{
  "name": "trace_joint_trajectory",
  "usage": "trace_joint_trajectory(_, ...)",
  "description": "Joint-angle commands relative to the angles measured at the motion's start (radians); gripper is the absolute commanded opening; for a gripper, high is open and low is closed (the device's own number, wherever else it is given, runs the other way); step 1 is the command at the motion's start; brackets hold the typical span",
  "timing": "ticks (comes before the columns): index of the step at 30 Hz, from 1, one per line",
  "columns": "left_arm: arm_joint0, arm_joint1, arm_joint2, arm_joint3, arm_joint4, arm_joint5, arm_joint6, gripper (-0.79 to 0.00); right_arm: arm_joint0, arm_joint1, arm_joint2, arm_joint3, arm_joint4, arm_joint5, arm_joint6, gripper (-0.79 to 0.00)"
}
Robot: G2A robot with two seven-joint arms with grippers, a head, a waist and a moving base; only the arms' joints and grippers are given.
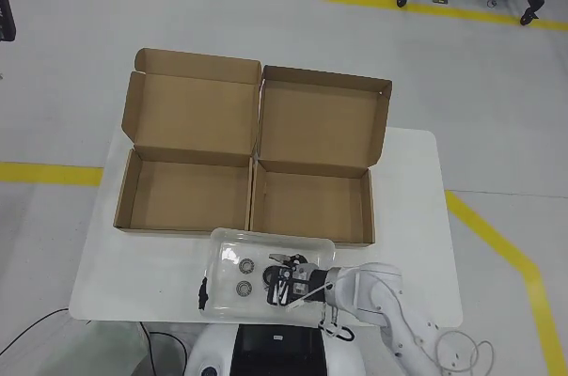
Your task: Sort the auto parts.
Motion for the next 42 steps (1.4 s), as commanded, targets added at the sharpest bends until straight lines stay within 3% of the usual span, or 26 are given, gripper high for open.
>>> trace_joint_trajectory(1,0.0,0.0,0.0,0.0,0.0,0.0,0.0,0.0,0.005,0.0,-0.011,0.006,0.001,0.012,0.037,-0.225)
trace_joint_trajectory(2,0.0,0.0,0.0,0.0,0.0,0.0,0.0,0.0,0.008,0.0,-0.017,0.011,0.005,0.015,0.056,-0.185)
trace_joint_trajectory(4,0.0,0.0,0.0,0.0,0.0,0.0,0.0,0.0,0.02,-0.001,-0.025,0.022,0.019,0.022,0.075,-0.194)
trace_joint_trajectory(8,0.0,0.0,0.0,0.0,0.0,0.0,0.0,0.0,0.038,-0.004,-0.043,0.047,0.029,0.054,0.123,-0.302)
trace_joint_trajectory(11,0.0,0.0,0.0,0.0,0.0,0.0,0.0,0.0,0.053,-0.005,-0.061,0.067,0.036,0.054,0.128,-0.32)
trace_joint_trajectory(22,0.0,0.0,0.0,0.0,0.0,0.0,0.0,0.0,0.121,-0.017,-0.143,0.123,0.046,0.078,0.157,-0.197)
trace_joint_trajectory(24,0.0,0.0,0.0,0.0,0.0,0.0,0.0,0.0,0.128,-0.018,-0.15,0.127,0.051,0.083,0.159,-0.342)
trace_joint_trajectory(25,0.0,0.0,0.0,0.0,0.0,0.0,0.0,0.0,0.13,-0.018,-0.152,0.129,0.055,0.085,0.159,-0.514)
trace_joint_trajectory(27,0.0,0.0,0.0,0.0,0.0,0.0,0.0,0.0,0.133,-0.018,-0.154,0.132,0.06,0.089,0.157,-0.785)
trace_joint_trajectory(32,0.0,0.0,0.0,0.0,0.0,0.0,0.0,0.0,0.134,-0.015,-0.155,0.136,0.078,0.084,0.136,-0.785)
trace_joint_trajectory(42,0.0,0.0,0.0,0.0,0.0,0.0,0.0,0.0,0.104,0.012,-0.106,0.09,0.033,0.029,-0.099,-0.785)
